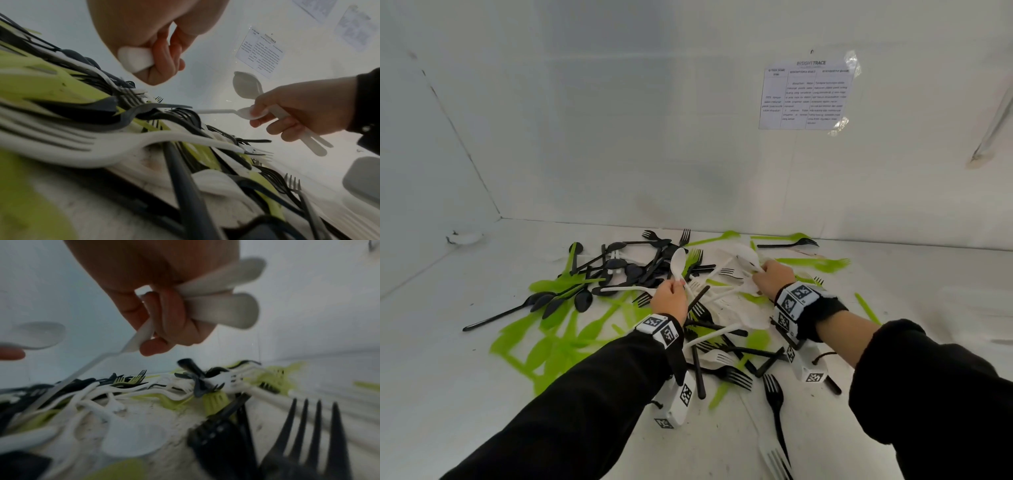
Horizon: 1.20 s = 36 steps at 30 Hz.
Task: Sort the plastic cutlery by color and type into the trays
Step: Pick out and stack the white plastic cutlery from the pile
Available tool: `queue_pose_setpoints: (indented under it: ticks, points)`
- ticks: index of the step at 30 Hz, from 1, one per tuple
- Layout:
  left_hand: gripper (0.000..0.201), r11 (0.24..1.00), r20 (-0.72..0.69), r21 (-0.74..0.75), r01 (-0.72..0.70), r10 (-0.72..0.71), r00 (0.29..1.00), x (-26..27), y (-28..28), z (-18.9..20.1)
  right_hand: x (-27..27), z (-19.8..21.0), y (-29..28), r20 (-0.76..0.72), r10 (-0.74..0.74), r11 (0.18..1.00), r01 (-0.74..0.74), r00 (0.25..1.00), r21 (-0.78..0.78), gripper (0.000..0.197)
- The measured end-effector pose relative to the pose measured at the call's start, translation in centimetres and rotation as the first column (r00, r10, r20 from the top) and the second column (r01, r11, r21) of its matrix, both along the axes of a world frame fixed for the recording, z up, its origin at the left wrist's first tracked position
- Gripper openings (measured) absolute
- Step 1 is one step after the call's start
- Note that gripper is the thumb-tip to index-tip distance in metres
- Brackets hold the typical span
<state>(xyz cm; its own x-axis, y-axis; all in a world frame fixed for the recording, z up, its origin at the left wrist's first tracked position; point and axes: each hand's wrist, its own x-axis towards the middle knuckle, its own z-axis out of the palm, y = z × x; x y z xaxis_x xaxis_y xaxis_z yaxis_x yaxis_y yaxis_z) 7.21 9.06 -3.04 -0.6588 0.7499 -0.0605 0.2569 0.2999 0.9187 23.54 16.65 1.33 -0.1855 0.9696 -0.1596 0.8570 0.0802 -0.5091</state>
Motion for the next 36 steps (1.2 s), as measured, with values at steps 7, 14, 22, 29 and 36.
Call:
queue_pose_setpoints:
  ticks: [7, 14, 22, 29, 36]
  points:
    - [0.032, 1.000, 0.014, -0.005, 0.021, -0.021, 1.000, 0.2, 0.1, 0.0, 0.9, -0.2, -0.1, 0.135, -0.005, 1.000, 0.004, 0.991, 0.003, 0.030]
    - [0.033, 0.999, -0.005, -0.020, 0.042, -0.042, 0.999, -0.2, 0.1, 0.1, -0.1, -1.5, -1.6, 0.445, 0.232, 0.972, -0.188, 0.865, -0.141, 0.041]
    - [0.033, 0.998, 0.004, -0.006, 0.069, -0.069, 0.998, -1.7, 0.2, -0.5, -0.8, -3.0, -1.1, 0.486, 0.269, 0.962, -0.215, 0.831, -0.166, 0.036]
    - [0.030, 0.998, 0.018, 0.022, 0.052, -0.053, 0.998, -4.2, 0.1, -0.2, -0.4, 2.7, 0.9, -0.013, 0.096, 0.976, -0.091, 0.995, 0.199, 0.032]
    - [0.023, 0.948, 0.368, 0.036, 0.317, -0.308, 0.877, -5.0, -1.1, 1.2, -3.7, 7.1, 0.1, 0.089, 0.445, 0.888, -0.452, 0.891, 0.086, 0.027]
